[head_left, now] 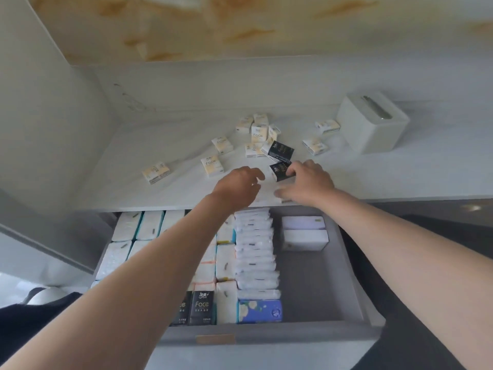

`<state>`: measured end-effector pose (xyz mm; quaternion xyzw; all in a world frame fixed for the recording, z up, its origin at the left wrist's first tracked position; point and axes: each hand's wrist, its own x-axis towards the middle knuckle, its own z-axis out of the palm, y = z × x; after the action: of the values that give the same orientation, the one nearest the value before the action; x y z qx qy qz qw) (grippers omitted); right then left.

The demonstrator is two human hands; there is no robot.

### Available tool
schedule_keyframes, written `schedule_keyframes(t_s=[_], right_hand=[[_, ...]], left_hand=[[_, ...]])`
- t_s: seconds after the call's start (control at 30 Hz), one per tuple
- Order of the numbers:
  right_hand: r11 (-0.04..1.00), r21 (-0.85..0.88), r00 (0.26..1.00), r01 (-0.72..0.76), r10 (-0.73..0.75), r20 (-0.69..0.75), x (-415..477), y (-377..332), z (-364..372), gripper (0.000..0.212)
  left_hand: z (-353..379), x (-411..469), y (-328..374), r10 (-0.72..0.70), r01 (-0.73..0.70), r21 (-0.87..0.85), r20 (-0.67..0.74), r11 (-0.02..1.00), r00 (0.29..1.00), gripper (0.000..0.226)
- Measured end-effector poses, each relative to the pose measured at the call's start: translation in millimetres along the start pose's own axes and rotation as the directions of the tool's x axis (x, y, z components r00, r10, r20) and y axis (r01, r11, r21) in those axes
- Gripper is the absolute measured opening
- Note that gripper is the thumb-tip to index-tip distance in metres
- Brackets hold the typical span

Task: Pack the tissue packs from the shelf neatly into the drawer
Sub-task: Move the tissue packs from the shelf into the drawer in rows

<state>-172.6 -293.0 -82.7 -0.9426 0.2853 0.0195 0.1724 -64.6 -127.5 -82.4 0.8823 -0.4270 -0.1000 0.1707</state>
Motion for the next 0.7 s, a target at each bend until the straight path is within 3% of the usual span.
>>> schedule_keyframes(t_s=[0.07, 0.13, 0.23, 0.4, 0.53, 0.7], right_hand=[[0.998, -0.056, 0.995, 0.012, -0.007, 0.097, 9, 14, 3, 0.067], [0.998, 0.04, 0.992, -0.051, 0.046, 0.118, 20, 27, 5, 0.067], [0.995, 0.071, 0.996, -0.07, 0.066, 0.061, 35, 42, 4, 0.064], [0.997, 0.054, 0.996, -0.055, 0.059, -0.067, 54, 42, 3, 0.06], [0.992, 0.111, 0.984, 0.053, -0.033, -0.175, 66, 29, 5, 0.059], [0.962, 0.113, 0.957, 0.248, -0.225, -0.183, 72, 14, 9, 0.052]], left_hand=[[8, 20, 11, 0.021, -0.02, 0.052, -0.008, 0.998, 1.0, 0.035], [15, 36, 21, 0.03, -0.03, 0.107, 0.003, 0.994, 1.0, 0.04], [27, 51, 28, 0.032, -0.036, 0.185, 0.028, 0.982, 0.999, 0.037], [37, 70, 25, 0.002, 0.003, 0.065, -0.081, 0.998, 0.997, 0.033], [38, 72, 17, 0.005, 0.0, 0.041, -0.113, 0.999, 0.994, 0.025], [21, 55, -16, 0.017, -0.017, 0.04, -0.007, 0.999, 1.0, 0.052]])
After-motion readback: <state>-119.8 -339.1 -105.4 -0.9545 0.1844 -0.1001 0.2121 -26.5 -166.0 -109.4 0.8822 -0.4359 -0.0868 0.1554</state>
